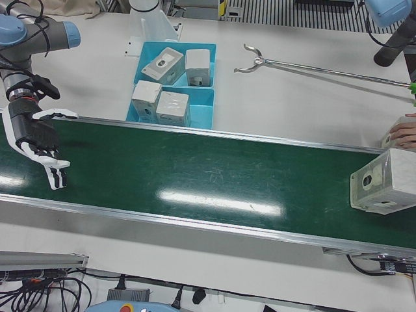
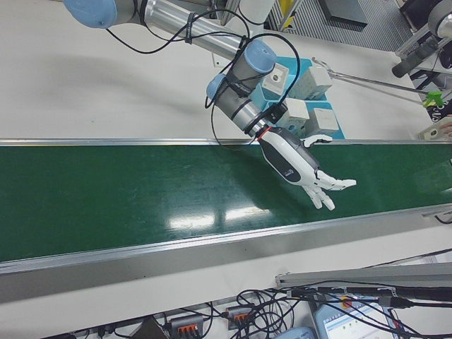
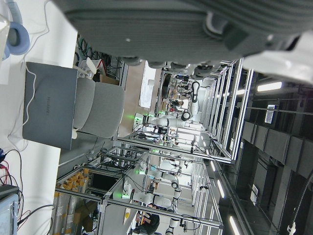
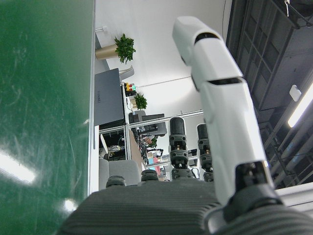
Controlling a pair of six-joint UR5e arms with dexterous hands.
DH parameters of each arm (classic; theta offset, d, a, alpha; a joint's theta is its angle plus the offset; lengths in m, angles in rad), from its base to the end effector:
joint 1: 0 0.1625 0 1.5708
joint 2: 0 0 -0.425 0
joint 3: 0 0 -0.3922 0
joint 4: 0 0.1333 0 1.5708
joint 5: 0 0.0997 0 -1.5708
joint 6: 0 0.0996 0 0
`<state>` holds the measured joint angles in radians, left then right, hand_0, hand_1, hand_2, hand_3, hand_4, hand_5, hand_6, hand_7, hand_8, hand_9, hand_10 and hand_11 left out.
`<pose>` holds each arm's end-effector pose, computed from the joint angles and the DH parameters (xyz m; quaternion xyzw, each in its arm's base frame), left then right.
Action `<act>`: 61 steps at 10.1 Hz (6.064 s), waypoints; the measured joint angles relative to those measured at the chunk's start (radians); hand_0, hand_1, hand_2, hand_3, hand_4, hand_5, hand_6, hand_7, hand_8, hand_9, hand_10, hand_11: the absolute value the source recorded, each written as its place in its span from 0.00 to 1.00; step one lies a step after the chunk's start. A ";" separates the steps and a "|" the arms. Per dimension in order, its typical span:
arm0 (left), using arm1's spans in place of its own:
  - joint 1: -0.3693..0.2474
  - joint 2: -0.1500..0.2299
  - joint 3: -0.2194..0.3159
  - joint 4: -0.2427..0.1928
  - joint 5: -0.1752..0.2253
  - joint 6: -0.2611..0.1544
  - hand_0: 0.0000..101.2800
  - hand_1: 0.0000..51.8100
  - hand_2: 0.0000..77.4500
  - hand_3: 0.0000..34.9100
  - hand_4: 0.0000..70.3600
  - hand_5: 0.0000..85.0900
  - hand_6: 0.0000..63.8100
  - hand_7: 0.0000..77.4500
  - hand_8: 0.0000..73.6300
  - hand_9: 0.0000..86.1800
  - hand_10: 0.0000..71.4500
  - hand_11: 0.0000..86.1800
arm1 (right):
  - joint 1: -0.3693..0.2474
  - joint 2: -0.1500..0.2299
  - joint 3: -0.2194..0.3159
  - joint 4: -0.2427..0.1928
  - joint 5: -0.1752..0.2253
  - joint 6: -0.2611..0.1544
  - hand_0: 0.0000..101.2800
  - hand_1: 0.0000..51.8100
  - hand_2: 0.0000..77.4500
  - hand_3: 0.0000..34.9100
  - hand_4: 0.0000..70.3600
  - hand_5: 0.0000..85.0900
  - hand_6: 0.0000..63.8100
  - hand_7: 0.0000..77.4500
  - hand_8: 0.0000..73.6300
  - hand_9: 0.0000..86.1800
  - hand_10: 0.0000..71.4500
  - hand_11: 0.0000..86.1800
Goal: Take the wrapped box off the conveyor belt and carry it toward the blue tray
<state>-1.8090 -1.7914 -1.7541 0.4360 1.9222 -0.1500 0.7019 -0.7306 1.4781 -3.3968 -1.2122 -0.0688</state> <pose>-0.2246 -0.5052 0.5257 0.0952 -0.6898 0.7175 0.0171 -0.4515 -0.6021 0.2233 -0.2445 -0.8133 0.5199 0.0918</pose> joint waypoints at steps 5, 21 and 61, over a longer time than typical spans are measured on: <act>0.000 0.000 0.000 0.000 0.000 0.000 0.00 0.00 0.01 0.00 0.00 0.01 0.00 0.01 0.01 0.00 0.01 0.00 | 0.001 -0.006 0.003 -0.001 0.002 0.022 0.53 0.45 0.27 0.23 0.20 0.24 0.12 0.30 0.00 0.05 0.00 0.02; 0.000 0.000 0.000 0.000 0.000 0.000 0.00 0.00 0.01 0.00 0.00 0.01 0.00 0.01 0.01 0.00 0.00 0.00 | 0.058 -0.061 0.078 -0.027 -0.005 0.023 0.58 0.52 0.30 0.22 0.28 0.28 0.15 0.35 0.01 0.07 0.00 0.02; 0.000 0.000 0.000 0.000 0.000 0.000 0.00 0.00 0.01 0.00 0.00 0.01 0.00 0.01 0.01 0.00 0.01 0.00 | 0.042 -0.046 0.070 -0.040 0.005 0.016 0.55 0.46 0.29 0.30 0.26 0.28 0.13 0.32 0.01 0.05 0.00 0.02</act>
<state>-1.8090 -1.7914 -1.7541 0.4360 1.9223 -0.1500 0.7443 -0.7769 1.5477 -3.4371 -1.2076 -0.0532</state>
